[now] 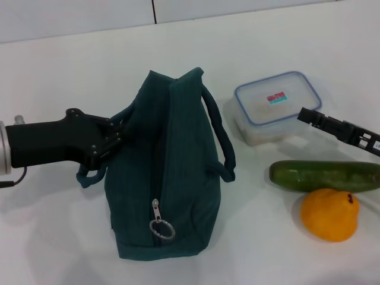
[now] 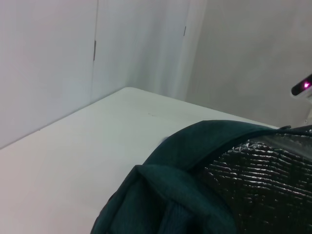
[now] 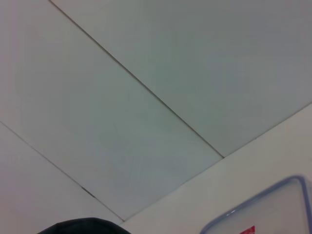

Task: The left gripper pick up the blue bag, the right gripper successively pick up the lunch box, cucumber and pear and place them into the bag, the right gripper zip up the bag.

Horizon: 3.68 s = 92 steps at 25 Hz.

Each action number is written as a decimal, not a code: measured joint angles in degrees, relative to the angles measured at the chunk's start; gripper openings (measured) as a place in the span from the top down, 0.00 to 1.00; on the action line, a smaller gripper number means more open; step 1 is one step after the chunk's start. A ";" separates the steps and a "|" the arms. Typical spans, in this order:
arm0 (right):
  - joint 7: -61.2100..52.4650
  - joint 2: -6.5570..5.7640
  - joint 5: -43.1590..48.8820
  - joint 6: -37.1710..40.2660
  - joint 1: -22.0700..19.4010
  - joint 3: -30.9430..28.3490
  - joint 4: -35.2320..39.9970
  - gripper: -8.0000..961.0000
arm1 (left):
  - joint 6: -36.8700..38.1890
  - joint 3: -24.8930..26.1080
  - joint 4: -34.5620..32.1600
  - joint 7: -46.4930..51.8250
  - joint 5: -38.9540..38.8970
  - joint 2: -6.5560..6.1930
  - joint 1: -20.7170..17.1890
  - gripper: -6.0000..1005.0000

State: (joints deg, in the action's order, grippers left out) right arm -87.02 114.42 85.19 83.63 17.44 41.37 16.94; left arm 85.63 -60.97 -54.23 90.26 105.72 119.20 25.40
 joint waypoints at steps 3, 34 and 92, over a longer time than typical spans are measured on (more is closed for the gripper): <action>-0.03 0.00 0.01 -0.73 0.54 -0.12 0.26 0.22 | -0.02 0.10 -0.05 0.00 0.03 -0.17 0.00 0.94; -13.49 0.27 -7.63 -0.30 -2.10 -13.19 -7.79 0.23 | 1.08 -0.47 0.35 -1.62 -0.27 0.17 0.86 0.95; -27.93 0.71 -7.22 -15.11 10.11 -10.26 -11.70 0.30 | 3.14 -2.66 0.44 -2.90 0.10 0.24 1.05 0.95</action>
State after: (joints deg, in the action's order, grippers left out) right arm -114.95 115.13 77.97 68.52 27.55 31.11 5.23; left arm 88.77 -63.63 -53.79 87.36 105.82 119.44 26.45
